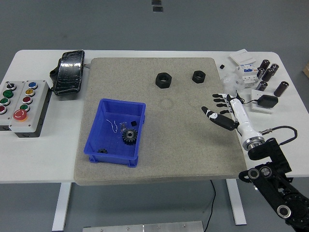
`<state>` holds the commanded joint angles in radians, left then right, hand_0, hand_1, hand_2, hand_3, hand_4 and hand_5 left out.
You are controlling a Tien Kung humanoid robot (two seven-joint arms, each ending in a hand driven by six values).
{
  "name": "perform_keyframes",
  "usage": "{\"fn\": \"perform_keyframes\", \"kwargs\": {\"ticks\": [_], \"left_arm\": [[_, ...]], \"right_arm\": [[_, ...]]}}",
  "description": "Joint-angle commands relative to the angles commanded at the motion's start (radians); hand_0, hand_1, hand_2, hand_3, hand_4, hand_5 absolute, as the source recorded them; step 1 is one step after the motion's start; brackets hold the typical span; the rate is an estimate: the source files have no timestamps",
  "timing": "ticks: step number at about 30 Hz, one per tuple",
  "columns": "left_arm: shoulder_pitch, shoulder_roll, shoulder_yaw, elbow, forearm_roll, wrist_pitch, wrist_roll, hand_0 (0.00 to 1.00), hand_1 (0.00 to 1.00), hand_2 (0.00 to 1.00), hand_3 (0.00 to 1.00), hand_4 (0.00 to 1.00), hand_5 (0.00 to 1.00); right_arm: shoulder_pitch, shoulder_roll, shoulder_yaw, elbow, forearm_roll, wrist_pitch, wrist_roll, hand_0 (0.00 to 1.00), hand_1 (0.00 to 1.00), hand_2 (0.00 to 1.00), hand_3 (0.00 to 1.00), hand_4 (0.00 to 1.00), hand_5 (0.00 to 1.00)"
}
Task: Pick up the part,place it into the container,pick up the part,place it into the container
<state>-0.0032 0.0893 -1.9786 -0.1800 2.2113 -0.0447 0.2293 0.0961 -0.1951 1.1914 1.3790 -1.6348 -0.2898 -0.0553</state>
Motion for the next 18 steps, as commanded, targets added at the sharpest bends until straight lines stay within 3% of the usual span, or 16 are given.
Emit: {"fn": "perform_keyframes", "kwargs": {"ticks": [5, 12, 13, 18], "left_arm": [[0.003, 0.002, 0.0, 0.0, -0.002, 0.001, -0.001, 0.616, 0.557, 0.548, 0.626, 0.703, 0.361], [0.009, -0.007, 0.002, 0.0, -0.012, 0.002, 0.0, 0.616, 0.556, 0.548, 0.625, 0.704, 0.357], [0.009, -0.007, 0.001, 0.0, -0.012, 0.002, 0.001, 0.616, 0.557, 0.547, 0.626, 0.702, 0.347], [0.01, -0.007, 0.0, 0.0, -0.012, 0.002, -0.001, 0.616, 0.557, 0.547, 0.626, 0.702, 0.347]], "right_arm": [[-0.001, 0.011, 0.001, -0.01, 0.091, 0.001, 0.048, 0.575, 0.697, 0.729, 0.713, 0.852, 0.498], [-0.003, 0.026, 0.026, -0.021, 0.257, 0.04, 0.138, 0.582, 0.696, 0.733, 0.721, 0.866, 0.52], [-0.004, 0.026, 0.029, -0.021, 0.283, 0.042, 0.152, 0.592, 0.694, 0.735, 0.784, 0.9, 0.576], [-0.01, 0.024, 0.047, -0.022, 0.388, 0.043, 0.196, 0.592, 0.694, 0.735, 0.784, 0.9, 0.576]]}}
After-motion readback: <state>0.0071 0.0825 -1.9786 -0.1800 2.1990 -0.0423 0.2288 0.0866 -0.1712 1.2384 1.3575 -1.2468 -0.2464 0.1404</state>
